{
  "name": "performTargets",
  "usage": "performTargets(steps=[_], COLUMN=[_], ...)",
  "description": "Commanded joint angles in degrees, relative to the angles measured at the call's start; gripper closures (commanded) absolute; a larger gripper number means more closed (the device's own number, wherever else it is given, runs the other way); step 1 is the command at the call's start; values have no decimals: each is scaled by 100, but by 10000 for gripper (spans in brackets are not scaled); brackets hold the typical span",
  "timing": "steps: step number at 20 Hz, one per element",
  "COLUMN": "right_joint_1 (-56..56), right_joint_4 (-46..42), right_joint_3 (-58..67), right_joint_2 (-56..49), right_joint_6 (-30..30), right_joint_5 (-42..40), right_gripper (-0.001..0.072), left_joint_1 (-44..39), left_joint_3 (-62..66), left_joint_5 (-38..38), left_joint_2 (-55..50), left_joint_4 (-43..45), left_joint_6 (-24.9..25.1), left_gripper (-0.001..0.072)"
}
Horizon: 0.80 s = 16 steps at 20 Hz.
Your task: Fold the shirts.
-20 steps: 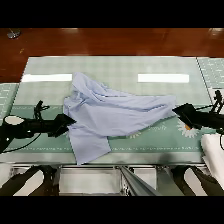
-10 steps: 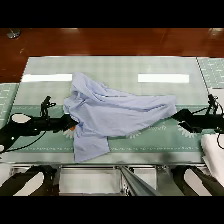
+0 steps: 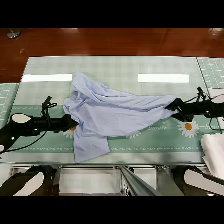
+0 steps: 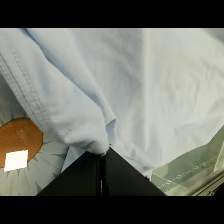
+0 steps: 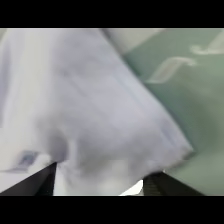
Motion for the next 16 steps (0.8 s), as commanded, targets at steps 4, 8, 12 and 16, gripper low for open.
performTargets(steps=[4, 8, 12, 16], right_joint_1=[662, 651, 654, 656], right_joint_4=[153, -291, -378, -334], right_joint_3=[962, 2894, 6026, 8048], right_joint_2=[-310, 94, 114, 544], right_joint_6=[-424, -352, -103, -13], right_joint_5=[627, 1029, 1364, 1351], right_gripper=[688, 688, 689, 689], left_joint_1=[-17, 393, 719, 949], left_joint_3=[76, 1836, 5106, 7949], left_joint_5=[-249, -1047, -807, -538], left_joint_2=[24, 118, 116, 122], left_joint_4=[-109, -1587, -2057, -1397], left_joint_6=[-332, 929, 660, -138], left_gripper=[685, 686, 686, 686])
